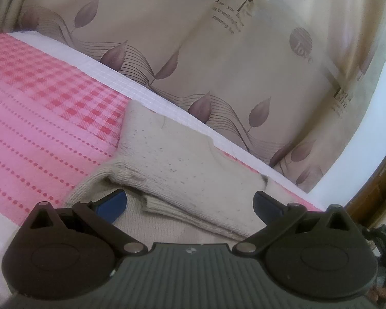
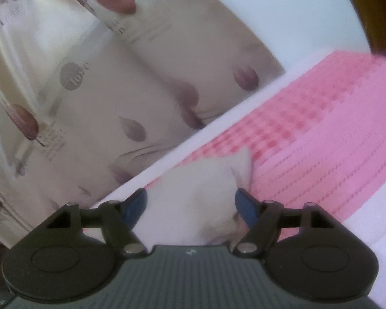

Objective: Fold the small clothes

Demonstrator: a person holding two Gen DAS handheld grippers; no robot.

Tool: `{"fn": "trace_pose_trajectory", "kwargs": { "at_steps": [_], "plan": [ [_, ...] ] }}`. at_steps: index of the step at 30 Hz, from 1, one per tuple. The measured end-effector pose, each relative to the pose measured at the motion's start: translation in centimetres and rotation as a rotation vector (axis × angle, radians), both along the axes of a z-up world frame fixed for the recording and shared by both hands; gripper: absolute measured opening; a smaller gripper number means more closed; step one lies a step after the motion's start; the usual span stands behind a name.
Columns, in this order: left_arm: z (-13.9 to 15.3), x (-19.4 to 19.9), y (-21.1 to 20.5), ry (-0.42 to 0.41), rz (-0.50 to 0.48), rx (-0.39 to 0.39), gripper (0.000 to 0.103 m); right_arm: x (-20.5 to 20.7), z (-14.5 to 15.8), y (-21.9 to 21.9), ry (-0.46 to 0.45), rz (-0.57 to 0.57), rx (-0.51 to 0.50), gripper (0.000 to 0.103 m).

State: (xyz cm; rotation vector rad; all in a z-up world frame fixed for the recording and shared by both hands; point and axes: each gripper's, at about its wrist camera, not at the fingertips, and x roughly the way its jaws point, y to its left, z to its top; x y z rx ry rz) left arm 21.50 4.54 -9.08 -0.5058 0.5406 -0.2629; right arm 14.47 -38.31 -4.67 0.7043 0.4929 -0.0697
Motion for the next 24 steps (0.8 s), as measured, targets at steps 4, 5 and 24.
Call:
{"fn": "trace_pose_trajectory", "kwargs": {
  "at_steps": [4, 5, 24],
  "plan": [
    [0.0, 0.1, 0.0, 0.001, -0.001, 0.008, 0.103, 2.8, 0.1, 0.7, 0.056, 0.009, -0.145, 0.076],
    [0.0, 0.1, -0.1, 0.001, -0.002, 0.009, 0.103, 3.1, -0.3, 0.9, 0.053, 0.024, -0.162, 0.075],
    [-0.1, 0.0, 0.2, -0.007, 0.023, 0.014, 0.103, 5.6, 0.5, 1.9, -0.029, 0.118, -0.313, 0.01]
  ]
}}
